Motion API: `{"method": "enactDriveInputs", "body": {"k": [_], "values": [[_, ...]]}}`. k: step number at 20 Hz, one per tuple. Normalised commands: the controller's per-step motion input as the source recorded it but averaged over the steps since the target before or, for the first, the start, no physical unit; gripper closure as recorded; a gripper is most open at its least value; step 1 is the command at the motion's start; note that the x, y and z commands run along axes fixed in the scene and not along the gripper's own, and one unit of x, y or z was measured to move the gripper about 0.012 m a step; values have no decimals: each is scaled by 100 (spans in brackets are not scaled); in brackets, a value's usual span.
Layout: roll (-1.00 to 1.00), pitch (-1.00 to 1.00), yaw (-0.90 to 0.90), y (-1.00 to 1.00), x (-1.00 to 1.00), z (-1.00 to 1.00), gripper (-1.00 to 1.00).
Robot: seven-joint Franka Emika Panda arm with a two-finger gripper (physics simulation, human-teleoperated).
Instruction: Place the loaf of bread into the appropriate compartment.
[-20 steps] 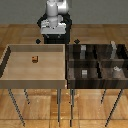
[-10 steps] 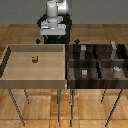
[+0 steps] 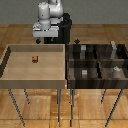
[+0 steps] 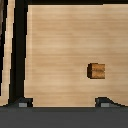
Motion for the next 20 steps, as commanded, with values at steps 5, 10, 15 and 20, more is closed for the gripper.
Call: {"method": "enactDriveInputs", "body": {"k": [5, 10, 15, 20], "values": [[0, 0, 0, -100, 10, 0, -100], [0, 0, 0, 0, 60, 0, -100], [0, 0, 0, 0, 40, -20, -100], [0, 0, 0, 0, -10, -40, -100]]}}
